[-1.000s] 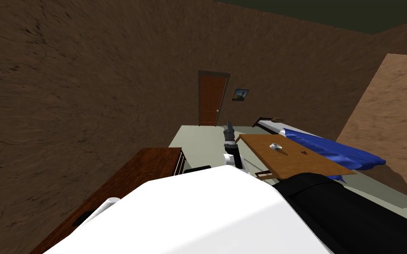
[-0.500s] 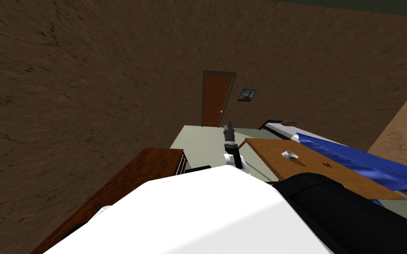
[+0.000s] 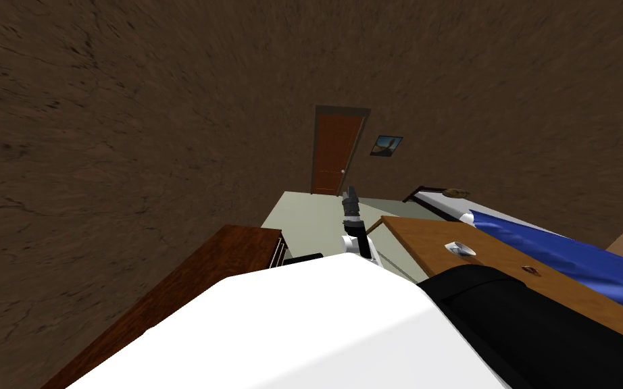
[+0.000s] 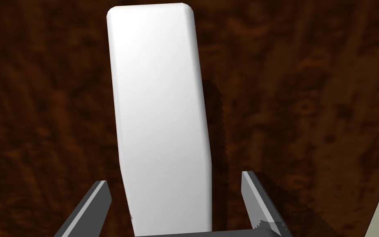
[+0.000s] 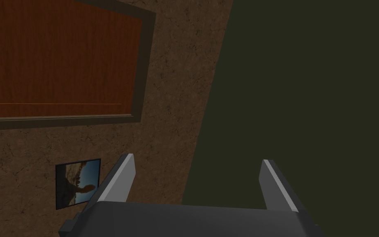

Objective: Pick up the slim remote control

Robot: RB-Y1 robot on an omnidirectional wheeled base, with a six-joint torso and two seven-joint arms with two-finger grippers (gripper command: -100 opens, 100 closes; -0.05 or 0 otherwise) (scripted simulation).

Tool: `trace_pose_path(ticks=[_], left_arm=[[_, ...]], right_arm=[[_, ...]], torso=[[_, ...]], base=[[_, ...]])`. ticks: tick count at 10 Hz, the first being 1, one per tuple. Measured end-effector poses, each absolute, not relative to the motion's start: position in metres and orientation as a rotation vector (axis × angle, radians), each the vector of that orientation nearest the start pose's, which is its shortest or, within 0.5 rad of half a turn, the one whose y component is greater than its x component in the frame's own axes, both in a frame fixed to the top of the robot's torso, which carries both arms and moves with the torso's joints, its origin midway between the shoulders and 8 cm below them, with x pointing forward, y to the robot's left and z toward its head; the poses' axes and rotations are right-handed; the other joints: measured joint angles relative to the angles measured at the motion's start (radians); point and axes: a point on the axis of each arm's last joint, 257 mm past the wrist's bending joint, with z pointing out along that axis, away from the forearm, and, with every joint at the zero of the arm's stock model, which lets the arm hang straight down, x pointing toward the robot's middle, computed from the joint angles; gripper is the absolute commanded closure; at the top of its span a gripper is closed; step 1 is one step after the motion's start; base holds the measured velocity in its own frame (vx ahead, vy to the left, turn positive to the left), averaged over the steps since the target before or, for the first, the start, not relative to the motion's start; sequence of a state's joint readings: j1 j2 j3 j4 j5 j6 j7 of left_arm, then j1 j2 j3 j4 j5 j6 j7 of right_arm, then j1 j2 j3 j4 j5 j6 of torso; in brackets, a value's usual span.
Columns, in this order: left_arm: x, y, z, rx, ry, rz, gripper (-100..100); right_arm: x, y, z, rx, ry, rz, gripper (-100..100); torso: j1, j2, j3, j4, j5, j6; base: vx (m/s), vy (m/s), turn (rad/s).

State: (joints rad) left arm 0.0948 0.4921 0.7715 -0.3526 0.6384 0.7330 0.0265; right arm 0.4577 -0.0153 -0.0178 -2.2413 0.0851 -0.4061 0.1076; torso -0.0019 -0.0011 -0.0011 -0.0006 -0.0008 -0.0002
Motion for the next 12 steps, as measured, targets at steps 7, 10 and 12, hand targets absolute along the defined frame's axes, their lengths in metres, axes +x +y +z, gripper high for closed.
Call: trace_pose_path(ticks=[7,10,12], left_arm=[[0.002,0.525,-0.619,-3.094,0.403,-0.013,-100],[0.001,0.525,-0.619,-3.095,0.402,-0.012,-100],[0.004,0.518,-0.622,-3.094,0.405,-0.011,-100]], right_arm=[[0.371,-0.276,0.002,0.622,0.761,1.121,0],[0.371,-0.276,0.002,0.622,0.761,1.121,0],[0.371,-0.276,0.002,0.622,0.761,1.121,0]], torso=[[0.003,0.003,0.001,0.0,0.002,0.0],[0.004,0.004,0.002,0.0,0.002,0.0],[0.004,0.004,0.002,0.001,0.002,0.0]], base=[[0.014,-0.013,0.043],[-0.001,0.006,-0.027],[-0.022,0.022,-0.072]])
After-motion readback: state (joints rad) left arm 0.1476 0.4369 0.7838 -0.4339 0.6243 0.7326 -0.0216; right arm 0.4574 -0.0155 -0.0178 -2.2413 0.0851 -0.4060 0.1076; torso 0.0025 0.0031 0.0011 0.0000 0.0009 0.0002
